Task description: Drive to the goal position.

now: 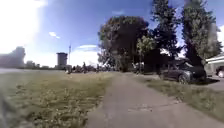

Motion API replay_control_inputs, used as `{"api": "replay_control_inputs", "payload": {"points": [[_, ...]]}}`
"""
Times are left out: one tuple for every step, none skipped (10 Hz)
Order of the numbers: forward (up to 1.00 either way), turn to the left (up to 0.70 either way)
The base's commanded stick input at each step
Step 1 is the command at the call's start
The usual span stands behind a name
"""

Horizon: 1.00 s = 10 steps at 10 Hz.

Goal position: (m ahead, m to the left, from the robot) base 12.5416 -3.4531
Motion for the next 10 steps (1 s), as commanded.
{"api": "replay_control_inputs", "payload": {"points": [[1.00,0.00],[1.00,0.00],[1.00,0.00],[1.00,0.00],[1.00,0.00],[1.00,0.00],[1.00,0.00],[1.00,0.00],[1.00,0.00],[1.00,0.00]]}}
